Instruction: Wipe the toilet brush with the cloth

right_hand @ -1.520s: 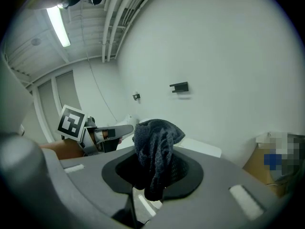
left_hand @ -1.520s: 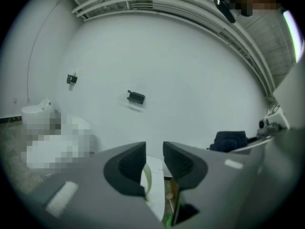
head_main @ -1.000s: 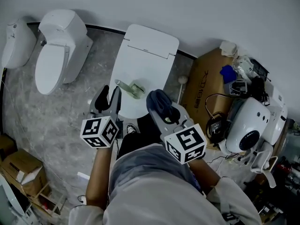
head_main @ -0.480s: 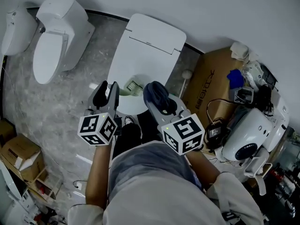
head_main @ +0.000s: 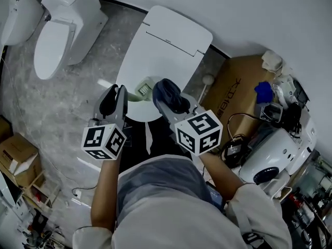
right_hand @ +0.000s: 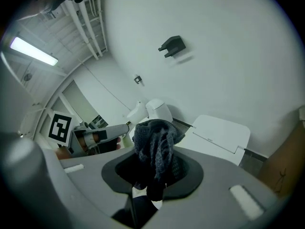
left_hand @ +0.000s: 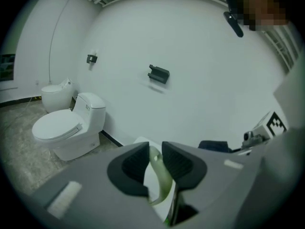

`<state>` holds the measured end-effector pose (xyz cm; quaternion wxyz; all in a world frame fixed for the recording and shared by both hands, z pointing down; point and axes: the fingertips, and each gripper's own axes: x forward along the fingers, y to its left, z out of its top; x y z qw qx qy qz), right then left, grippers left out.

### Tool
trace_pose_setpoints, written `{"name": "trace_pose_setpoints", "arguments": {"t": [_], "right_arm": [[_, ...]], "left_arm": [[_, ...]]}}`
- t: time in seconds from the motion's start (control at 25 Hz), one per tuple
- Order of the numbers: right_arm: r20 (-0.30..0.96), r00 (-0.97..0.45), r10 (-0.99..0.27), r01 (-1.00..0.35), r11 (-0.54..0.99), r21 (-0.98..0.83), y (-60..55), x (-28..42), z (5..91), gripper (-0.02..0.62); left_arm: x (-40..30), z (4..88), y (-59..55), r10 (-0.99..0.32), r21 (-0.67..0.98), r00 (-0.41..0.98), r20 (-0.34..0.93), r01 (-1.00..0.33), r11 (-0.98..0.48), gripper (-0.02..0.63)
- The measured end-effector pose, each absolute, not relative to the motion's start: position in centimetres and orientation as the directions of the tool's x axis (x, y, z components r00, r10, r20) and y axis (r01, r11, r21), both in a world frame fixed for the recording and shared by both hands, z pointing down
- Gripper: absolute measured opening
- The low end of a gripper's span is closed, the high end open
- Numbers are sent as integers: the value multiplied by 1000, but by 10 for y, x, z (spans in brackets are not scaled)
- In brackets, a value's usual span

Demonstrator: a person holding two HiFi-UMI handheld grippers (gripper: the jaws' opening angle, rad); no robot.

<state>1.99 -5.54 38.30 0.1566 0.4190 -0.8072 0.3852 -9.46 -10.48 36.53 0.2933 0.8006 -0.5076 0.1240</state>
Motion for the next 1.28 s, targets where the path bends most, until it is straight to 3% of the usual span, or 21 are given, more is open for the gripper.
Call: {"name": "trace_pose_setpoints", "arguments": {"t": [0.72,1.08,1.28], "right_arm": [[551,-682,-481,-729,394,-559,-83,-16,452,100],[533,-763,-365,-645,479,-596,-95,-31,498,100],[602,-744,-290,-649,526,-549,-103,-39,540,101]], "left_arm": [[-97,367,-106,-777,332,441,450,-890,-313,0],[-99,370,-111,-779,338,437,449,-890,-305,0],[-98,371,-115,-785,345,441,435,-887,-307,0]]}}
